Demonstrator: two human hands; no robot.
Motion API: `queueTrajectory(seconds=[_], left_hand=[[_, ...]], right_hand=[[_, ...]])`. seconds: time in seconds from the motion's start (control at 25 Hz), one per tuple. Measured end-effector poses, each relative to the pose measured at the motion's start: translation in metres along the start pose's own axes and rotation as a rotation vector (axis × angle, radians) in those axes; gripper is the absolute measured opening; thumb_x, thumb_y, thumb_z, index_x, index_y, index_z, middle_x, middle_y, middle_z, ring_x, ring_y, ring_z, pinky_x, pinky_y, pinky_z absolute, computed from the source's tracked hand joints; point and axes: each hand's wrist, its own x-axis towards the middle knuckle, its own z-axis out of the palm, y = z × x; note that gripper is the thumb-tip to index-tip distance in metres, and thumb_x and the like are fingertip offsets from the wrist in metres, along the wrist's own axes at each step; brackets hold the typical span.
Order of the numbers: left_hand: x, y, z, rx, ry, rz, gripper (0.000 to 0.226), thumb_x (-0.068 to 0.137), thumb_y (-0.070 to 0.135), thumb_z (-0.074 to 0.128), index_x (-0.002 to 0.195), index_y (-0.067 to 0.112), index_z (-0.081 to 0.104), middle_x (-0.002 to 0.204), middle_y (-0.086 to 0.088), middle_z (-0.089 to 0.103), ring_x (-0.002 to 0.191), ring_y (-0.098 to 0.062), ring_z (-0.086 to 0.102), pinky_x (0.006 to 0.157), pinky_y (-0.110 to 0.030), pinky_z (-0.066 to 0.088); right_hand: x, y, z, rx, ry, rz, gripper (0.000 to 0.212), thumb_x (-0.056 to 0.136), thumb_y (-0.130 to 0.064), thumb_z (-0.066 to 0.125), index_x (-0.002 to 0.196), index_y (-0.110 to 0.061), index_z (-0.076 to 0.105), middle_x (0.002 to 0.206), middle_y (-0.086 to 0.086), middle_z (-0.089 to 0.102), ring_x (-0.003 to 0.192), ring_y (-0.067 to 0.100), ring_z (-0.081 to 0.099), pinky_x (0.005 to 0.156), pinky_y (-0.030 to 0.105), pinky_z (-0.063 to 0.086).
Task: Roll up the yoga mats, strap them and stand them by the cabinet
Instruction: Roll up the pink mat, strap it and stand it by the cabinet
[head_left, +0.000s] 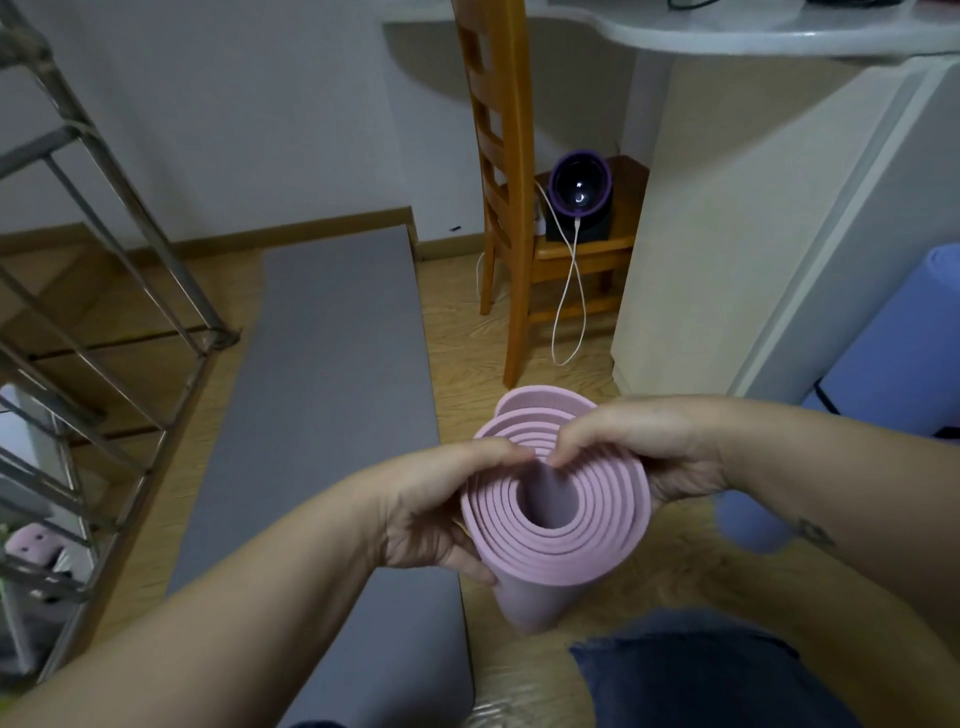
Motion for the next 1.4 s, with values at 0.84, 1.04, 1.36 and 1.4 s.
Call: queueTrajectory(seconds=[0.84, 1.04, 1.36, 1.4], left_hand=[[0.007, -0.045, 0.0, 0.054, -0.054, 0.126, 0.059, 0.069, 0.061, 0.071, 0.115, 0.025, 0.063, 0.112, 0.002, 0.07, 0.108, -0.018, 0.063, 0.094, -0.039, 0.051], [-0.004, -0.022, 0.031, 0.649, 0.536, 0.492, 0.052, 0.092, 0.024, 0.054, 0.142, 0.022, 0.037, 0.143, -0.002, 0.045, 0.125, -0.02, 0.048, 0.105, -0.031, 0.039], [0.017, -0.007, 0.023, 1.203, 0.67, 0.573, 0.073, 0.094, 0.043, 0.038, 0.152, 0.025, -0.002, 0.154, 0.003, 0.021, 0.135, -0.025, 0.032, 0.1, -0.039, 0.039], [0.024, 0.003, 0.019, 1.198, 0.647, 0.556, 0.073, 0.094, 0.043, 0.037, 0.152, 0.026, -0.003, 0.153, 0.003, 0.021, 0.132, -0.025, 0.035, 0.095, -0.039, 0.042]], right_hand=[[0.026, 0.032, 0.01, -0.057, 0.102, 0.0, 0.07, 0.048, -0.033, 0.078, 0.113, -0.013, 0.061, 0.103, 0.016, 0.071, 0.09, 0.033, 0.071, 0.085, 0.052, 0.055], [0.022, 0.028, 0.018, -0.039, 0.104, -0.006, 0.026, 0.081, -0.024, 0.068, 0.102, -0.014, 0.058, 0.086, 0.009, 0.067, 0.074, 0.023, 0.068, 0.05, 0.027, 0.051], [0.046, 0.016, 0.005, -0.009, 0.06, 0.018, 0.036, 0.079, -0.021, 0.068, 0.112, -0.012, 0.056, 0.098, 0.013, 0.065, 0.088, 0.03, 0.064, 0.061, 0.038, 0.058], [0.052, 0.009, -0.003, -0.003, 0.047, 0.022, 0.041, 0.078, -0.021, 0.067, 0.116, -0.012, 0.054, 0.104, 0.016, 0.065, 0.093, 0.033, 0.064, 0.068, 0.045, 0.059]])
